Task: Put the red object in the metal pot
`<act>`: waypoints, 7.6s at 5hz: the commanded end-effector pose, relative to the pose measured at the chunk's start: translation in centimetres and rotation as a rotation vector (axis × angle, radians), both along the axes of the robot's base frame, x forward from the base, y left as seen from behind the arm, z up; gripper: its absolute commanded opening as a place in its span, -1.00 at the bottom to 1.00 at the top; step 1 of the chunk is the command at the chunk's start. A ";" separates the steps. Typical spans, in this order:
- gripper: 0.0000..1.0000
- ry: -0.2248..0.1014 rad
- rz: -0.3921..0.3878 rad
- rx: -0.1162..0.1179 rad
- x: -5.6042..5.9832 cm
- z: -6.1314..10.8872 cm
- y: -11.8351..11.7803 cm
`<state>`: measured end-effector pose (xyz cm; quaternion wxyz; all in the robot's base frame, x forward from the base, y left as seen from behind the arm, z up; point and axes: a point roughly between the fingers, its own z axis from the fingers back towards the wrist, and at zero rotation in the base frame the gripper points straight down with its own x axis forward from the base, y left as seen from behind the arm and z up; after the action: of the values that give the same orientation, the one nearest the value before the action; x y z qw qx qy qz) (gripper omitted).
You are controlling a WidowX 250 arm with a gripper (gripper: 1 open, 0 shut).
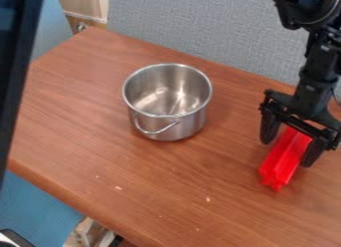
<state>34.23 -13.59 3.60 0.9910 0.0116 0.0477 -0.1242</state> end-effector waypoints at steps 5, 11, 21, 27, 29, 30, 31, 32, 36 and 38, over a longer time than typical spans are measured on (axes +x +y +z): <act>1.00 -0.074 -0.020 -0.038 0.6 2.0 -1.5; 1.00 -0.070 -0.008 -0.055 1.1 1.8 0.2; -1.00 -0.169 0.218 -0.061 1.5 11.3 9.8; -1.00 -0.166 0.468 -0.013 0.3 9.9 18.1; -1.00 -0.162 0.495 -0.003 0.5 9.0 18.1; -1.00 -0.160 0.507 0.002 0.6 8.6 18.1; -1.00 -0.158 0.519 0.006 0.8 8.2 18.1; -1.00 -0.156 0.530 0.011 0.9 7.8 18.1; 1.00 -0.146 0.558 0.027 1.1 7.0 18.0; 1.00 -0.154 0.553 0.018 1.1 8.4 18.3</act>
<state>34.73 4.60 9.34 0.9883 0.0174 0.0154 0.1510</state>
